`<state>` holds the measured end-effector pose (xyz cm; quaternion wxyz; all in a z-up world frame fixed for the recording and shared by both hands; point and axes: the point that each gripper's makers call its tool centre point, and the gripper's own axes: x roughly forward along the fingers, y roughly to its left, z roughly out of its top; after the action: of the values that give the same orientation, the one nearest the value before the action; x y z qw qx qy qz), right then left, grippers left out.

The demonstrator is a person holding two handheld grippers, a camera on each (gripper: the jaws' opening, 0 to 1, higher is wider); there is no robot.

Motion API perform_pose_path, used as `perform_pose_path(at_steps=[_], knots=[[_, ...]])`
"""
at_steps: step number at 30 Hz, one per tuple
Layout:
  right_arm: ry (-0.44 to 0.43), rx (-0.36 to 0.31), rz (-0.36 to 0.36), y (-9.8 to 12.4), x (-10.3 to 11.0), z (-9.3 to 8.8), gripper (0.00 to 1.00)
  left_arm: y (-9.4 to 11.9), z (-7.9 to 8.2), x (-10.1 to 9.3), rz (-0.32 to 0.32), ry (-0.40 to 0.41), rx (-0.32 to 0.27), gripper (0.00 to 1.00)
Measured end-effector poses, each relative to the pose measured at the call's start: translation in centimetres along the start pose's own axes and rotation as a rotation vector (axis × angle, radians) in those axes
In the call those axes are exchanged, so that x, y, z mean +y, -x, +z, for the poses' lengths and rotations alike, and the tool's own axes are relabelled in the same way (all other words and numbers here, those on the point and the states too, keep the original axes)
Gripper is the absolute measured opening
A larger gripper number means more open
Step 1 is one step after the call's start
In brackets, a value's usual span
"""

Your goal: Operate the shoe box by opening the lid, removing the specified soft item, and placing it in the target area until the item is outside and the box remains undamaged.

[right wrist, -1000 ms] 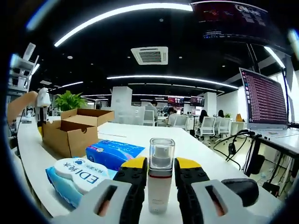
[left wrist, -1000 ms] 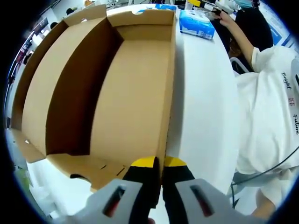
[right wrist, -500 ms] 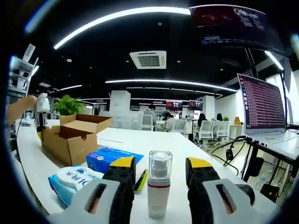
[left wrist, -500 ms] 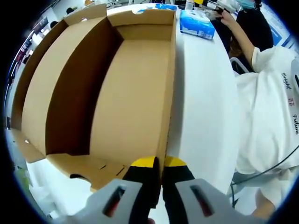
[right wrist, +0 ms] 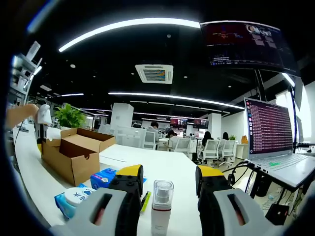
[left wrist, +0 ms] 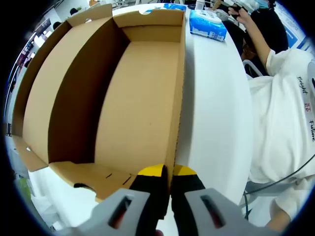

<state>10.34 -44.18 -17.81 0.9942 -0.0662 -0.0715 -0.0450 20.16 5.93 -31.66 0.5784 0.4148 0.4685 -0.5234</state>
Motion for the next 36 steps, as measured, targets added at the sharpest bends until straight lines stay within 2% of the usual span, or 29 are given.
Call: perform_pose_path(at_steps=[2, 5, 8, 11, 14, 18, 20, 23, 25, 27, 29, 31, 34, 36], knots=[[0.113, 0.073, -0.044, -0.2, -0.6, -0.7, 0.42, 0.0, 0.0, 0.0, 0.0, 0.0, -0.001, 0.02], [0.085, 0.052, -0.014, -0.4, 0.3, -0.2, 0.42, 0.0, 0.0, 0.0, 0.001, -0.002, -0.002, 0.02], [0.081, 0.024, -0.02, -0.3, 0.4, 0.9, 0.42, 0.0, 0.0, -0.1, 0.0, -0.002, -0.002, 0.02], [0.115, 0.001, -0.026, -0.5, 0.6, 2.3, 0.41, 0.0, 0.0, -0.1, 0.002, -0.002, -0.001, 0.02], [0.188, 0.027, -0.026, -0.6, 1.1, 2.4, 0.4, 0.0, 0.0, 0.0, -0.001, -0.001, 0.0, 0.02], [0.212, 0.037, 0.022, -0.5, 2.9, 2.8, 0.39, 0.0, 0.0, 0.0, -0.002, -0.005, 0.0, 0.02], [0.213, 0.03, 0.046, -0.7, 3.9, 3.2, 0.35, 0.0, 0.0, 0.0, -0.003, -0.003, 0.0, 0.02], [0.156, -0.003, 0.087, -1.3, 5.7, 4.0, 0.33, 0.0, 0.0, -0.1, 0.004, -0.005, 0.002, 0.02], [0.141, 0.012, 0.154, -1.9, 7.9, 3.8, 0.33, 0.0, 0.0, -0.1, 0.007, -0.007, 0.002, 0.02], [0.173, 0.024, 0.207, -2.4, 9.6, 3.6, 0.33, 0.0, 0.0, -0.1, 0.006, -0.008, 0.002, 0.02], [0.218, 0.063, 0.262, -2.9, 11.1, 3.2, 0.33, 0.0, 0.0, -0.1, 0.002, -0.01, 0.001, 0.02], [0.247, 0.071, 0.283, -3.2, 12.0, 3.4, 0.33, 0.0, 0.0, -0.1, -0.002, -0.005, 0.002, 0.02], [0.186, 0.035, 0.329, -3.6, 13.6, 4.7, 0.34, 0.0, 0.0, -0.1, -0.002, -0.003, 0.007, 0.02], [0.144, 0.036, 0.356, -4.1, 14.4, 5.0, 0.36, 0.0, 0.0, 0.0, 0.0, -0.004, 0.007, 0.02]])
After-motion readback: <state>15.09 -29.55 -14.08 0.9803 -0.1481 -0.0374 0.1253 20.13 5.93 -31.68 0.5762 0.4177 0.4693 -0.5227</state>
